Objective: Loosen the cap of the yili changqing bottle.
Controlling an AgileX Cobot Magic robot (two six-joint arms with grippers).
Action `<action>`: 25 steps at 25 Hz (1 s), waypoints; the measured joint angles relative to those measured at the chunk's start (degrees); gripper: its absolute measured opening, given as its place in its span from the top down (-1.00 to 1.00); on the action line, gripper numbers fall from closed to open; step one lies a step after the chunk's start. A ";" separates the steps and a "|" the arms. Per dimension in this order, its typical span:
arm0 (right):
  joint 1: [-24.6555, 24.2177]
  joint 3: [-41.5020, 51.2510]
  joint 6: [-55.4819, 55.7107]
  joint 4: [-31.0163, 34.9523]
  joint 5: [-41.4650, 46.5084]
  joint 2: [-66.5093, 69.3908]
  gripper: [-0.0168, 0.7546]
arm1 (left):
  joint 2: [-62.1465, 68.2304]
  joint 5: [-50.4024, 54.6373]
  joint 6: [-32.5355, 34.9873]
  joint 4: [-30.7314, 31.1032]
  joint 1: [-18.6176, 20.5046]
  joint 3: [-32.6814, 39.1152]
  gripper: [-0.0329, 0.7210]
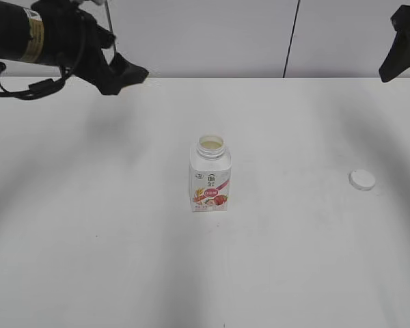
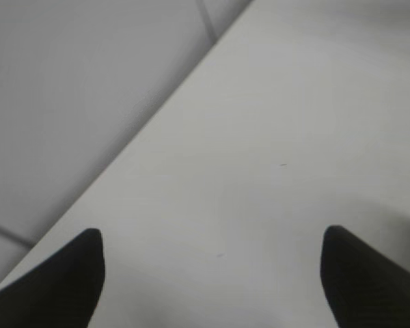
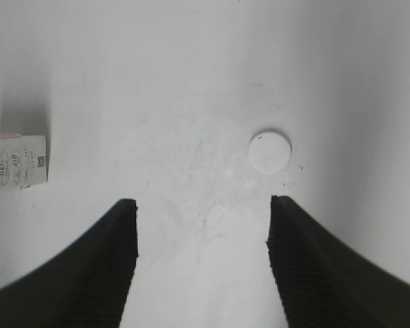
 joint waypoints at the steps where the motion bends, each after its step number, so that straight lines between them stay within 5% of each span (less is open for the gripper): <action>1: 0.00 0.00 0.00 0.00 0.05 0.00 -0.29 | -0.33 3.55 -1.75 0.00 0.05 0.00 -0.65; 5: 0.00 0.00 -0.17 0.00 1.15 0.00 -0.29 | -0.74 21.27 -5.43 -2.39 0.06 0.77 -0.65; 8: 0.00 0.00 -0.89 0.00 2.51 0.00 -0.29 | -0.74 36.12 -4.87 -12.47 0.12 1.69 -0.65; 12: 0.00 0.00 -1.50 0.00 3.05 0.00 -0.29 | -0.84 50.31 10.84 -35.65 0.18 1.71 -0.65; 18: 0.00 0.00 -1.56 -0.05 3.08 0.00 -0.29 | -1.64 54.96 39.12 -76.63 -1.69 1.77 -0.65; 22: 0.00 0.00 -1.70 -0.24 3.25 0.00 -0.29 | -5.55 61.71 43.72 -89.57 -3.83 1.72 -0.65; 25: 0.00 0.00 -1.33 -0.30 3.32 -0.05 -0.29 | -8.88 69.94 44.36 -93.45 -3.84 1.72 -0.63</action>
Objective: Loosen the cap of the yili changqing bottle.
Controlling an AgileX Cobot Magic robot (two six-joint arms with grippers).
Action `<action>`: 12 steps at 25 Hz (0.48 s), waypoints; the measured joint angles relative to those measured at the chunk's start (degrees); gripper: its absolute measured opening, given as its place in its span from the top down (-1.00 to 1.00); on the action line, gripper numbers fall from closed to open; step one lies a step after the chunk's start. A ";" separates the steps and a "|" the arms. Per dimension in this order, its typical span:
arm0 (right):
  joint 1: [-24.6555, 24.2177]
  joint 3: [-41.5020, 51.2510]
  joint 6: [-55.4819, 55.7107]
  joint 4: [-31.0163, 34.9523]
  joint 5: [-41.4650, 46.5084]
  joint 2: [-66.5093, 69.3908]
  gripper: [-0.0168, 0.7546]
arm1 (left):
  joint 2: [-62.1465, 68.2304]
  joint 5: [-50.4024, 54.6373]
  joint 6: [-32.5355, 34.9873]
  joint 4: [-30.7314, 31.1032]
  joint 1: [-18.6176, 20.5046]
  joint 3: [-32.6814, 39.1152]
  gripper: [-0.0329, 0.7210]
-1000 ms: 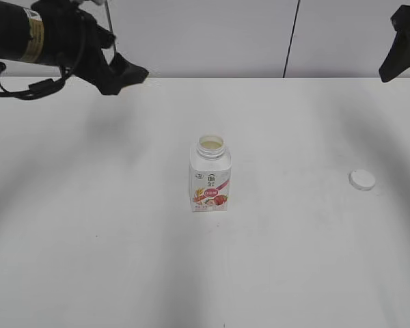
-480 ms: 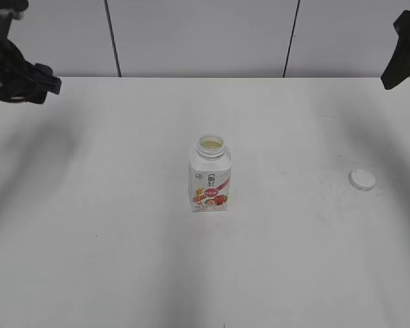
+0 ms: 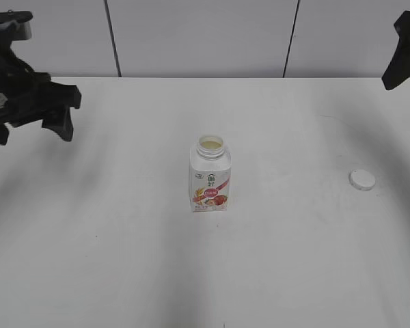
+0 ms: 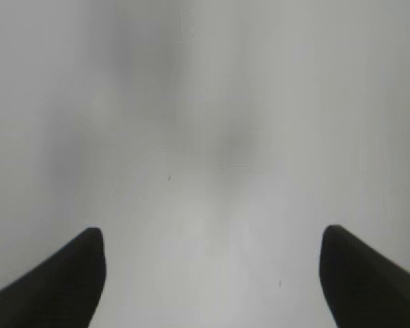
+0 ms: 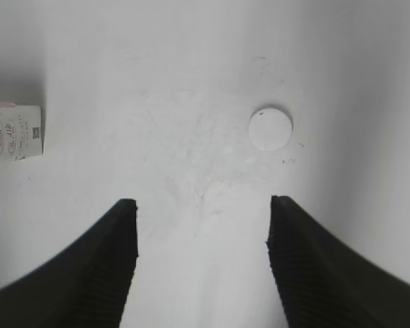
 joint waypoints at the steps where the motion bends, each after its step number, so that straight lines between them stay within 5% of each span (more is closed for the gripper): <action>1: 0.00 0.00 0.43 0.00 0.00 -0.14 -0.29 | -0.82 2.64 0.06 -0.38 0.00 0.00 -0.61; 12: 0.00 3.31 3.03 -3.97 0.10 -9.55 -0.29 | -13.82 15.78 3.93 -1.57 0.00 3.35 -0.46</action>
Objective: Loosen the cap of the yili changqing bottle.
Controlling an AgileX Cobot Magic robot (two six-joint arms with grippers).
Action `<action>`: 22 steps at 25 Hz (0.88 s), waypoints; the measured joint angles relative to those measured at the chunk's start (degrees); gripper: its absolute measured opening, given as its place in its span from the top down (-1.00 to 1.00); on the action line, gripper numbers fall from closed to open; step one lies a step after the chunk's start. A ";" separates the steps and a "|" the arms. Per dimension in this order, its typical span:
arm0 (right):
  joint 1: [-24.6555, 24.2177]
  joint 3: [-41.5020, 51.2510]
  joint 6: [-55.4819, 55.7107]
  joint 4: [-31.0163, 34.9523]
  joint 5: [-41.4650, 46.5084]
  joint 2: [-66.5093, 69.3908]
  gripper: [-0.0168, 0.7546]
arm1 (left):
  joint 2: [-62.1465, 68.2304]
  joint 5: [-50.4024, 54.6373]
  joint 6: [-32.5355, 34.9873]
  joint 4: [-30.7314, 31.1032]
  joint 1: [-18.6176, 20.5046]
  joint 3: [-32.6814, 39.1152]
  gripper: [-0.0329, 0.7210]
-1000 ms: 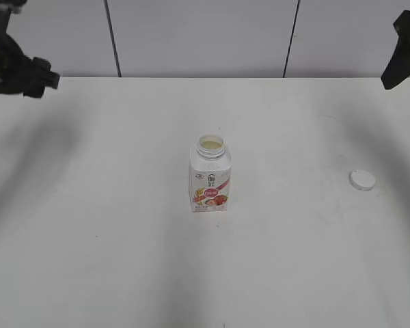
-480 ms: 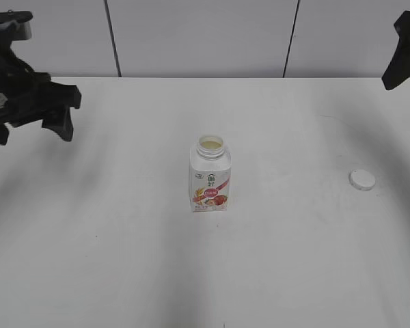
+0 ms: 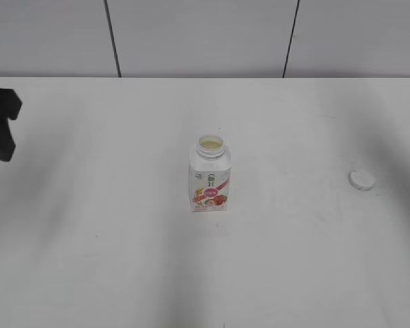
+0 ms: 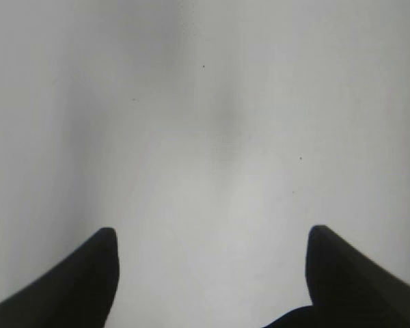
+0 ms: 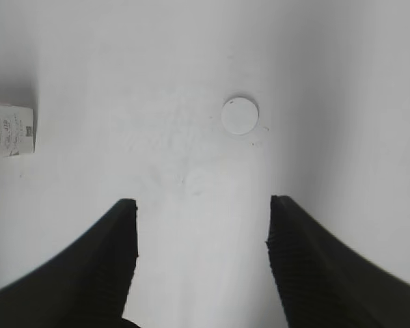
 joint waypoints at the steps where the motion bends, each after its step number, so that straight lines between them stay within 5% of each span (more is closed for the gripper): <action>1: 0.00 1.14 0.11 -0.32 0.00 -1.31 -0.29 | -1.88 0.14 0.17 0.00 0.00 1.13 -0.45; 14: 0.00 15.80 1.81 -0.47 0.04 -23.15 -0.29 | -33.24 0.93 0.75 -3.00 0.00 15.88 -0.34; 22: 0.00 25.08 2.05 -0.28 0.11 -35.39 -0.29 | -50.88 1.68 3.60 0.41 0.00 20.71 -0.34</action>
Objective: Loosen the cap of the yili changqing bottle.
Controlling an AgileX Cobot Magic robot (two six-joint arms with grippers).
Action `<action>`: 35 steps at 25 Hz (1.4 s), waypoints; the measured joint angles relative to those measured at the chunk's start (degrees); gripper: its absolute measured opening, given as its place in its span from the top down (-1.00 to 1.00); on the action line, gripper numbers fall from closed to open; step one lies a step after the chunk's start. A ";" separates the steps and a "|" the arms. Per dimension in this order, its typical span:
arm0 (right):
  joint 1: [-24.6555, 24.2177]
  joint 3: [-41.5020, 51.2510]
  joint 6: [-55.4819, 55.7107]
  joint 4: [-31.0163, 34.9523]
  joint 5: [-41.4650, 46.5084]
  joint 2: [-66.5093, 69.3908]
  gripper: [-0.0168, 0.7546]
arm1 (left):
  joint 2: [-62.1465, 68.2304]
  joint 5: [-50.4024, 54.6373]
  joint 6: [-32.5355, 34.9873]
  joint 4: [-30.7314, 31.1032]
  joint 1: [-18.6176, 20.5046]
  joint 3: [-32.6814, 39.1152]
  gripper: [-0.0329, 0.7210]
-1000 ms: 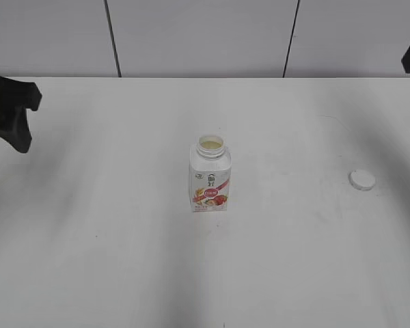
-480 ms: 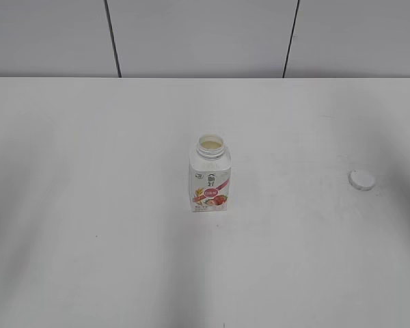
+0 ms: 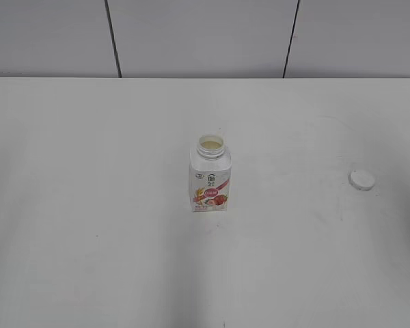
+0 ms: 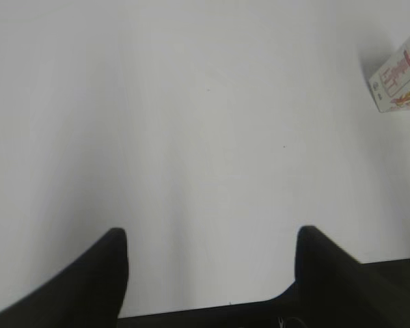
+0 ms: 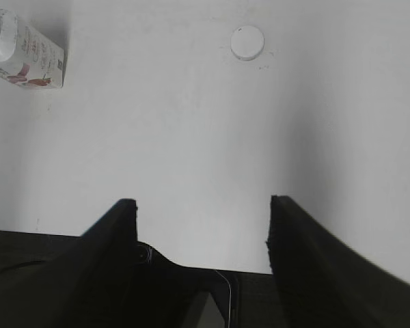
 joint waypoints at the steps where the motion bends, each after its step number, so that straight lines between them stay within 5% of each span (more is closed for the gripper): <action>1: 0.00 0.97 0.00 0.00 0.00 -1.59 -0.29 | -1.62 0.32 0.13 0.44 0.00 0.70 -0.34; 18: 0.00 19.57 0.00 0.01 0.07 -28.62 -0.29 | -18.11 -0.41 0.40 0.98 0.00 9.13 -0.32; 35: 0.00 26.58 -2.61 -1.34 0.40 -53.95 -0.29 | -27.23 -3.56 3.61 1.35 0.00 10.72 -0.32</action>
